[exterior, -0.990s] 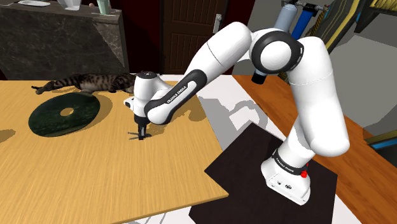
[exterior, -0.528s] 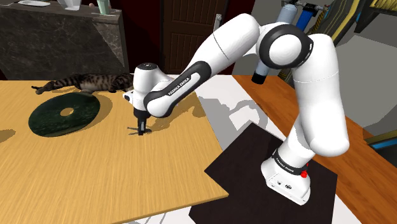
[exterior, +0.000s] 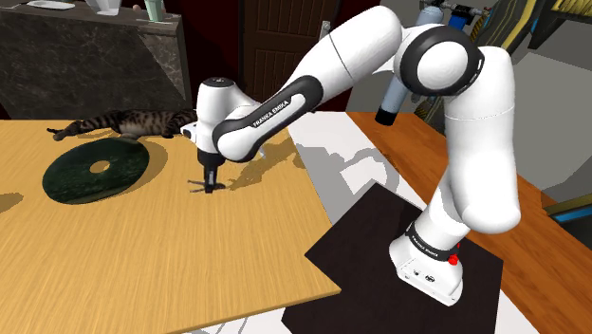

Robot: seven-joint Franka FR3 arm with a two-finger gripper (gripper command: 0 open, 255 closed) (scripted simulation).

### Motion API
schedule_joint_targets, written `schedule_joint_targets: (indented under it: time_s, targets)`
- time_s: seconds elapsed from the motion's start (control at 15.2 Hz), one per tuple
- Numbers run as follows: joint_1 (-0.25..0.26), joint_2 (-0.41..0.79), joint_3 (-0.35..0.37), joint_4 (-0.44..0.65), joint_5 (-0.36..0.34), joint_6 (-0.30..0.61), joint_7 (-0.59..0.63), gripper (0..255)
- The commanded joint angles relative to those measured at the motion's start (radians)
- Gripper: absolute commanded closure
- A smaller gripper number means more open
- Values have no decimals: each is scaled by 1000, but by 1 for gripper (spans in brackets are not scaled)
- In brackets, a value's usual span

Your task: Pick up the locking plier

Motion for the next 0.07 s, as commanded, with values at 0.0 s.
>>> schedule_joint_targets:
  time_s: [0.0]
  targets:
    - [-1, -6, 1, -1, 1, -5, -1, 255]
